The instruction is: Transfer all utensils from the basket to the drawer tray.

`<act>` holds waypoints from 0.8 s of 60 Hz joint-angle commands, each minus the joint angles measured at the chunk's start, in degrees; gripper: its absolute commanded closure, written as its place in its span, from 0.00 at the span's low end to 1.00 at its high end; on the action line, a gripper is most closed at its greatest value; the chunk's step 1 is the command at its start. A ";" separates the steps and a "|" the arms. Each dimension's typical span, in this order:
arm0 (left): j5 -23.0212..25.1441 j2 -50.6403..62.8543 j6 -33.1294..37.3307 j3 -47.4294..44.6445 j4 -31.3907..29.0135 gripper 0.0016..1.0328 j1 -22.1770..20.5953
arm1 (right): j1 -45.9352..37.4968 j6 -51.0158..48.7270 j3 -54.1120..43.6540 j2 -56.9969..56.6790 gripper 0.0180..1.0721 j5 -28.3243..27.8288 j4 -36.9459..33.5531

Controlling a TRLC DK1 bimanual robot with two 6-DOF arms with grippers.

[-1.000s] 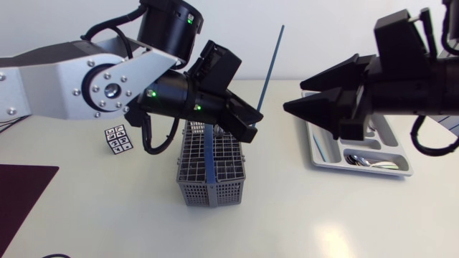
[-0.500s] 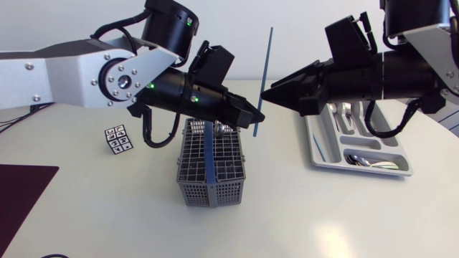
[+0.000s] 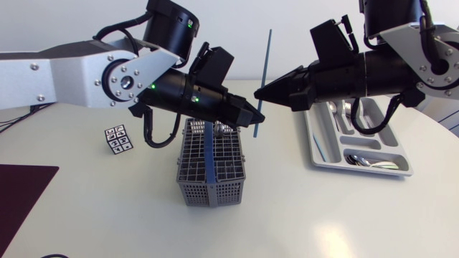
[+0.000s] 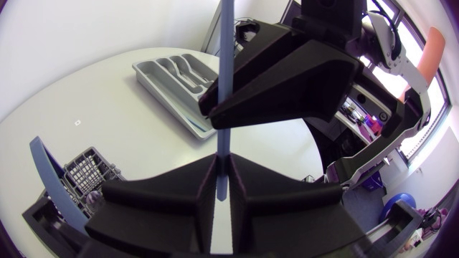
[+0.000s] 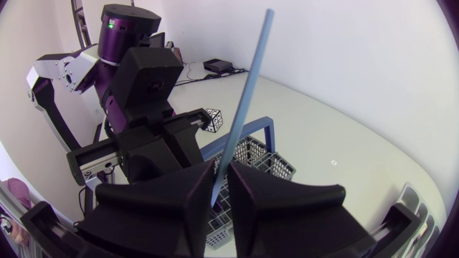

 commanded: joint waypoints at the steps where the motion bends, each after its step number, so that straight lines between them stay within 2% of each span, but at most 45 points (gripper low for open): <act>1: 1.04 1.17 -1.45 1.96 0.37 0.97 0.41 | 0.21 0.90 1.51 1.28 0.95 -0.29 -1.06; 9: 1.04 0.90 -1.45 1.87 0.37 0.88 0.59 | 0.12 0.99 1.69 1.37 0.95 -0.29 -1.85; 15: 0.95 0.55 -1.45 1.96 0.37 0.59 0.67 | -0.67 0.90 1.86 1.46 0.95 -0.29 -2.02; 16: 0.95 0.46 -1.36 1.96 0.28 0.48 0.67 | -0.94 0.99 1.86 1.46 0.95 -0.29 -2.11; 18: 0.95 0.11 -1.27 2.05 0.11 0.36 0.67 | -1.46 0.90 2.04 1.55 0.95 -0.37 -2.29; 21: 0.86 -0.24 -1.10 2.05 0.02 0.24 1.11 | -2.43 0.81 2.13 1.55 0.95 -0.46 -2.73; 24: 0.51 -0.94 -0.92 1.96 -0.07 0.17 1.46 | -3.75 0.73 2.04 1.72 0.95 -0.46 -2.90; 29: 0.07 -2.00 -0.48 1.87 -0.16 0.12 2.78 | -7.00 -0.07 2.21 2.43 0.95 -0.46 -3.52; 36: -2.48 -5.07 1.89 0.90 -1.04 0.12 4.36 | -14.74 -1.74 3.62 6.56 0.95 -0.46 -5.19; 48: -10.12 -10.88 8.13 -3.40 -2.53 0.12 5.16 | -26.86 -2.18 8.98 20.88 0.95 1.12 -6.86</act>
